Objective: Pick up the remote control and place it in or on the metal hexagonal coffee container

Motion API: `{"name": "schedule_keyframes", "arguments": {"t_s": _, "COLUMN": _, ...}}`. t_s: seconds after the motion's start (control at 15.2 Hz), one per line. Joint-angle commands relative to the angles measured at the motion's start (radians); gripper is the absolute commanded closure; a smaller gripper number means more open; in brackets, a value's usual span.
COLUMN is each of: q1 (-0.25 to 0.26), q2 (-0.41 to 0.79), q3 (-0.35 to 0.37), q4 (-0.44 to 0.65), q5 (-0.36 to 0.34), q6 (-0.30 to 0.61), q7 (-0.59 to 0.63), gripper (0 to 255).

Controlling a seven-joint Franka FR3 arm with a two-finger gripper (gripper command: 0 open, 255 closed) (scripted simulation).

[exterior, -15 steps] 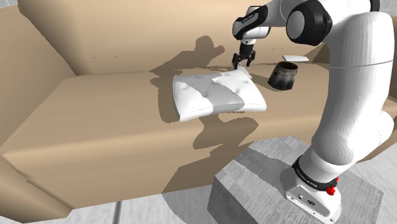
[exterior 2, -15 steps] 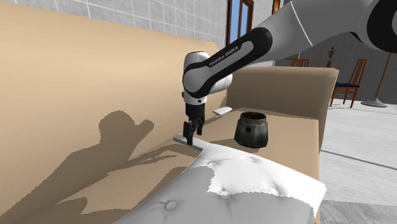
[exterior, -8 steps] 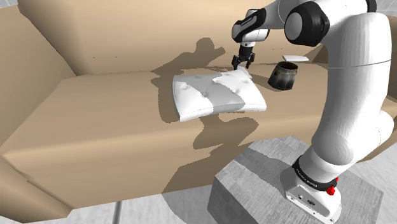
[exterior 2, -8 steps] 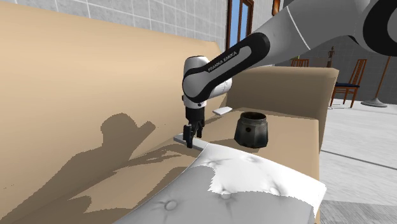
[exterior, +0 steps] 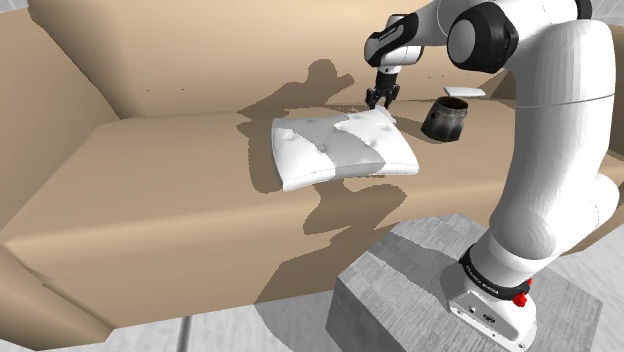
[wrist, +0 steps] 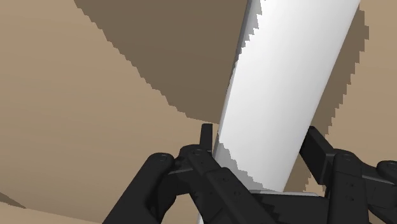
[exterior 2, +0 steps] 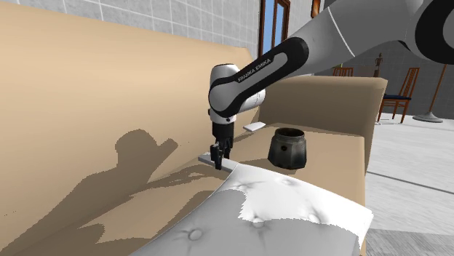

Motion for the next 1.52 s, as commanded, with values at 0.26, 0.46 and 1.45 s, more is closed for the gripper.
{"name": "schedule_keyframes", "arguments": {"t_s": 0.26, "q1": 0.0, "q2": 0.001, "q3": 0.0, "q4": 0.0, "q5": 0.0, "q6": 0.0, "q7": 0.0, "gripper": 255}}
{"name": "schedule_keyframes", "arguments": {"t_s": 0.46, "q1": 0.002, "q2": -0.017, "q3": -0.004, "q4": 0.015, "q5": -0.007, "q6": -0.031, "q7": 0.003, "gripper": 255}}
{"name": "schedule_keyframes", "arguments": {"t_s": 1.45, "q1": 0.005, "q2": -0.082, "q3": -0.018, "q4": 0.123, "q5": -0.033, "q6": -0.201, "q7": 0.018, "gripper": 255}}
